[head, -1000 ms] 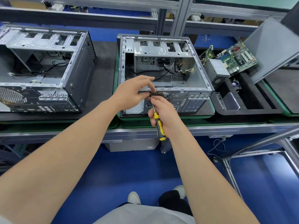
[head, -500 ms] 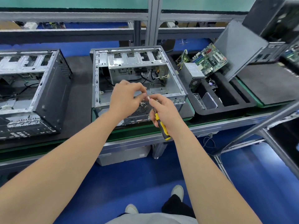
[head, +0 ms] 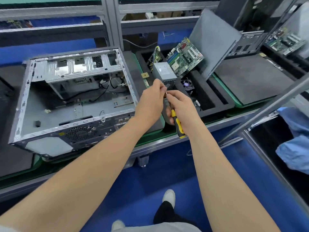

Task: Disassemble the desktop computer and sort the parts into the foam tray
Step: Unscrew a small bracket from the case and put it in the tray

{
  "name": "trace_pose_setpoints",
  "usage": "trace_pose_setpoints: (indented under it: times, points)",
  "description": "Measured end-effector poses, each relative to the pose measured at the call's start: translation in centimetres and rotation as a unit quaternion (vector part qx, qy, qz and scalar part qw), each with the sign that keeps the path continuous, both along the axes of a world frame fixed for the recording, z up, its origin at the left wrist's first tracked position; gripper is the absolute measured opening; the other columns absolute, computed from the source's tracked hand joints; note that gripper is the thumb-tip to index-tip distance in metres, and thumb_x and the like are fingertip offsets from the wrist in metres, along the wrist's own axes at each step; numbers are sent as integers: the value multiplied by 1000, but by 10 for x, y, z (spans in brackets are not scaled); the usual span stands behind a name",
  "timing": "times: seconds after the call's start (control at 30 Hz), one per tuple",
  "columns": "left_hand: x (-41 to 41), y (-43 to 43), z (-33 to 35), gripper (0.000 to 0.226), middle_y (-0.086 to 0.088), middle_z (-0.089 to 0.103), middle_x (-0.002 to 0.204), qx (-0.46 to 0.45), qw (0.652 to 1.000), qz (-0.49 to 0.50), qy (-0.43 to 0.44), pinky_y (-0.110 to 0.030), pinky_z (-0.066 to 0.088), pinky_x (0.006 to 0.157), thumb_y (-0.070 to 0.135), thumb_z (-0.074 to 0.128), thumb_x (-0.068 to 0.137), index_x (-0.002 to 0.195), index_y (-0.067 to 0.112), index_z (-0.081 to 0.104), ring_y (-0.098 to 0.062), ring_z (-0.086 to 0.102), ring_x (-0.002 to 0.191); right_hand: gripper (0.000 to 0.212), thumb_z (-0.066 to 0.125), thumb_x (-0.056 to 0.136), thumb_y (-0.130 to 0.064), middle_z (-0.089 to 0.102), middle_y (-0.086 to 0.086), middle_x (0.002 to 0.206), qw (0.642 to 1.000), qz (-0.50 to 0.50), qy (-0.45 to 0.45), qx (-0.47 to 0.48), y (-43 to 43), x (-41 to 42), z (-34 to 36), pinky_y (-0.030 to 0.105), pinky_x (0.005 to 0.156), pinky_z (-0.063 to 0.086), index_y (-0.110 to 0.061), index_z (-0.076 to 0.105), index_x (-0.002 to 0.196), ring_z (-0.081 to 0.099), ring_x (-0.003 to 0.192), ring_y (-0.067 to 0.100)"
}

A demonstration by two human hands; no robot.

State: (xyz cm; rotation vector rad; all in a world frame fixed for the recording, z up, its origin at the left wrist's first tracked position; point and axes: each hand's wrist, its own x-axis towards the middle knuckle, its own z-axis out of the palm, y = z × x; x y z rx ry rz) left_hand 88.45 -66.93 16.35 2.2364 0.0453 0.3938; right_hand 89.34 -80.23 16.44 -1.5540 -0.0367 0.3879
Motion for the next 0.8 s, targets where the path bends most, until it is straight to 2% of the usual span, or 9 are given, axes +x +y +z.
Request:
trace_pose_setpoints:
  times: [0.1, 0.2, 0.33, 0.4, 0.53, 0.63, 0.7, 0.8]
  points:
    - [32, -27, -14, 9, 3, 63, 87, 34, 998, 24, 38, -43, 48, 63, 27, 45, 107, 99, 23, 48, -20, 57, 77, 19, 52, 109, -24, 56, 8, 58, 1000, -21, 20, -10, -29, 33, -11, 27, 43, 36, -19, 71, 113, 44, 43, 19]
    - [58, -46, -35, 6, -1, 62, 91, 121, 987, 33, 98, -43, 52, 65, 17, 53, 103, 104, 22, 51, -22, 57, 75, 23, 52, 108, -22, 57, 9, 59, 998, -37, 47, -38, -52, 64, -27, 27, 42, 39, -11, 71, 115, 45, 43, 20]
    - [81, -60, -62, 10, -4, 66, 105, 162, 969, 21, 185, -42, 54, 77, 22, 58, 103, 106, 19, 67, -25, 61, 93, 22, 51, 107, -20, 60, 8, 59, 989, -44, 114, -78, -75, 93, -46, 26, 41, 42, -12, 71, 113, 47, 42, 19]
    - [90, -67, -72, 20, -5, 66, 104, 198, 958, 12, 206, -43, 52, 82, 27, 58, 103, 102, 15, 74, -27, 61, 98, 23, 49, 106, -20, 62, 6, 58, 980, -41, 166, -99, -82, 106, -55, 26, 42, 42, -14, 70, 115, 47, 43, 20]
    - [103, -78, -79, 35, -7, 62, 90, 245, 946, 13, 213, -45, 51, 83, 34, 59, 103, 80, 11, 73, -31, 62, 87, 29, 45, 106, -19, 64, 7, 60, 968, -40, 234, -82, -95, 121, -74, 27, 45, 40, -14, 68, 123, 46, 43, 21]
    - [109, -79, -80, 32, -8, 60, 87, 249, 941, 6, 231, -46, 51, 86, 26, 59, 104, 88, 5, 75, -32, 61, 87, 29, 46, 106, -16, 69, 7, 64, 969, -36, 237, -59, -101, 125, -83, 31, 49, 41, -10, 65, 126, 49, 44, 18]
    - [111, -76, -78, 22, -7, 60, 90, 242, 942, 6, 232, -45, 50, 91, 15, 58, 103, 92, 6, 76, -33, 62, 95, 27, 47, 107, -14, 74, 8, 70, 970, -37, 239, -24, -101, 127, -83, 29, 51, 43, -5, 63, 127, 52, 47, 15]
    - [109, -70, -62, 31, -7, 66, 122, 218, 955, 25, 201, -46, 48, 98, 7, 48, 104, 117, 18, 74, -30, 59, 116, 24, 49, 107, -13, 78, 9, 78, 972, -42, 226, 49, -95, 126, -74, 23, 45, 45, -3, 62, 125, 56, 47, 12]
